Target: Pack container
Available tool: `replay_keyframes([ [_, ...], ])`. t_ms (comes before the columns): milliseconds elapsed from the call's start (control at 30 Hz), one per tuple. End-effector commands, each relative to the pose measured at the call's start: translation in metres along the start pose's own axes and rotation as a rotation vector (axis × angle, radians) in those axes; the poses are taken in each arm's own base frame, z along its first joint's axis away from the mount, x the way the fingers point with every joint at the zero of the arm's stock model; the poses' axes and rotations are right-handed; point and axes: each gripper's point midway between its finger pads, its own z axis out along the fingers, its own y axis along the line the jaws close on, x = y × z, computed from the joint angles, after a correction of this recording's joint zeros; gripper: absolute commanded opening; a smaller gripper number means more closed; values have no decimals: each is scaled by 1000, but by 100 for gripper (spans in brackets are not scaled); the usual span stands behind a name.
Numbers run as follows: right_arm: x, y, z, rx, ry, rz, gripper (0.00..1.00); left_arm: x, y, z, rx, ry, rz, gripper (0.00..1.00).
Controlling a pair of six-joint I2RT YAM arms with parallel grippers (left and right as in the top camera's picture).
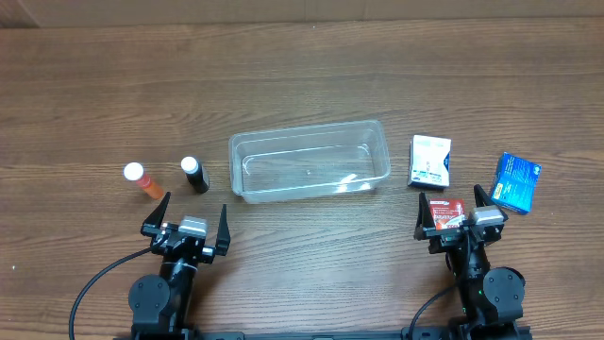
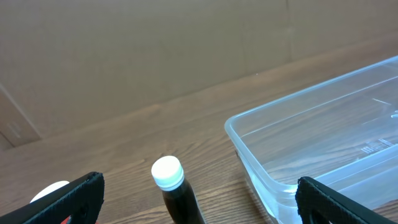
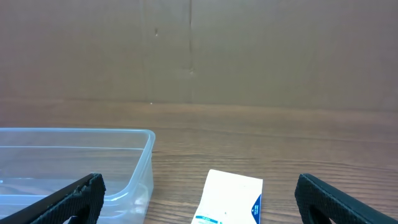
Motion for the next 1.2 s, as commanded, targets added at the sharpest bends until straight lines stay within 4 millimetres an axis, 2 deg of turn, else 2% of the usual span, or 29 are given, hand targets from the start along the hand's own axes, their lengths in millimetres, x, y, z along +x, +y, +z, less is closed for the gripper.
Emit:
replay_keyframes([
  [0,2,-1,0,5,-3,-4,100,1,5,-1,-25,2,26,100],
  [833,2,-1,0,5,-2,31,100,0,6,-1,-28,-1,34,100],
  [900,2,-1,0,4,-2,86,100,-2,6,-1,-30,-12,1,100],
  [1067,1,-1,0,5,-1,169,100,-1,12,-2,-61,-1,-228,100],
  [1167,-8,-1,-3,6,9,168,100,-12,14,-6,-61,-2,-271,100],
])
